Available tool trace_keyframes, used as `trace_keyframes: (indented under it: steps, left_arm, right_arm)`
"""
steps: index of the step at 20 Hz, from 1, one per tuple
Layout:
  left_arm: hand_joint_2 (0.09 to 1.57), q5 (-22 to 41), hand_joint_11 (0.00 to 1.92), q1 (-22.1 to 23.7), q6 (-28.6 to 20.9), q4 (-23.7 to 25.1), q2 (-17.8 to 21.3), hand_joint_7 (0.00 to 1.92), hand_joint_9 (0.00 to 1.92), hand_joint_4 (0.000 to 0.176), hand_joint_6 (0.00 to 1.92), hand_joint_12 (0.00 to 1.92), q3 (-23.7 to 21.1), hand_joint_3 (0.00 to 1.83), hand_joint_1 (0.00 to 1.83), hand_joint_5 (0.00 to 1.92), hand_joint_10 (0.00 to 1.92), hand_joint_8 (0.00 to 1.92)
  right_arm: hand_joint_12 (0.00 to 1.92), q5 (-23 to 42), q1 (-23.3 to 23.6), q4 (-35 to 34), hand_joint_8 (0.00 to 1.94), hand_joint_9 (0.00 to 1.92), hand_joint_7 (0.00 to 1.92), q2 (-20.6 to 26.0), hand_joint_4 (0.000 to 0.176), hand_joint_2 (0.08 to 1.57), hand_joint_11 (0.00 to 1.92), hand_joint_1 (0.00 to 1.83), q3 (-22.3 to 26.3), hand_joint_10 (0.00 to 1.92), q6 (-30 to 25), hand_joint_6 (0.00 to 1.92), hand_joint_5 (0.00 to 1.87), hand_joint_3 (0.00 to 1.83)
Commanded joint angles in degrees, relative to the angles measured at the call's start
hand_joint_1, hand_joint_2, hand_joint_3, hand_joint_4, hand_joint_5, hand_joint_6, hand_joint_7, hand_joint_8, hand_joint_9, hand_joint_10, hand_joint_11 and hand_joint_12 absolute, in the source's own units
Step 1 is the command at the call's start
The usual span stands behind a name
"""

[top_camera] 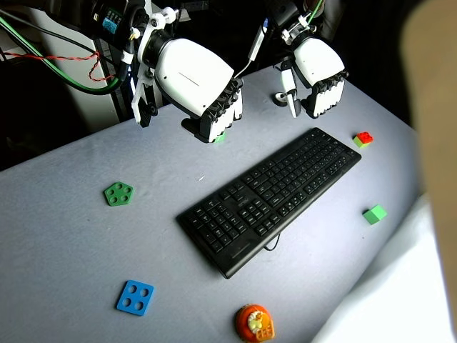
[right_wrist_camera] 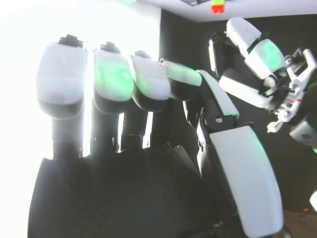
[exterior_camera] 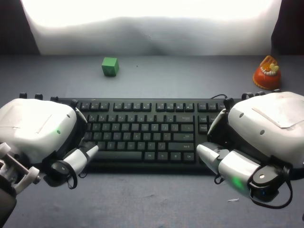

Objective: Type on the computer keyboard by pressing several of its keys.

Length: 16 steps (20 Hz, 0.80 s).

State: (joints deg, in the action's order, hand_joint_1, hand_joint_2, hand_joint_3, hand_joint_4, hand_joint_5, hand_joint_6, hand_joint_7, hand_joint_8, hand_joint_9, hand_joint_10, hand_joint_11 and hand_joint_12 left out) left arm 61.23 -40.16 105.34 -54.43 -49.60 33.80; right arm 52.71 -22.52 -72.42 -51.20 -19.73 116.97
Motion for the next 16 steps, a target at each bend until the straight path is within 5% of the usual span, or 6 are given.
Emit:
trace_keyframes:
  steps: [1,3,11,16]
  left_arm:
    - [1.15,5.0,0.02,0.5,0.4,3.7,0.1,0.25,0.27,0.035,0.06,0.93,0.1,0.15,0.08,0.2,0.14,0.05]
    - [1.22,5.0,0.0,0.4,0.4,3.7,0.1,0.23,0.29,0.03,0.0,0.91,0.1,0.01,0.1,0.21,0.01,0.0]
    - [1.23,4.7,0.0,-0.8,0.3,3.0,0.0,0.19,0.23,0.029,0.0,0.79,0.3,0.0,0.06,0.15,0.0,0.0]
    - [1.19,4.4,0.0,-2.2,-1.9,2.2,-1.5,0.1,0.14,0.027,0.0,0.63,1.9,0.0,0.01,0.1,0.0,0.0]
  right_arm:
    - [1.47,2.8,0.1,4.1,0.22,0.24,0.38,0.2,0.0,1.03,0.0,0.15,0.3,0.61,-0.5,0.44,0.22,0.28]
    - [1.39,2.8,-0.3,4.1,0.01,0.23,0.43,0.1,0.0,1.16,0.0,0.13,0.4,0.51,-0.7,0.26,0.26,0.02]
    - [1.04,5.7,-2.3,4.0,0.0,0.18,0.37,-0.9,0.0,1.14,0.0,0.16,0.6,0.36,-3.6,0.13,0.26,0.0]
    - [0.77,8.3,-3.4,4.1,0.0,0.16,0.31,-6.0,0.0,1.13,0.0,0.12,-2.7,0.27,-2.7,0.08,0.24,0.0]
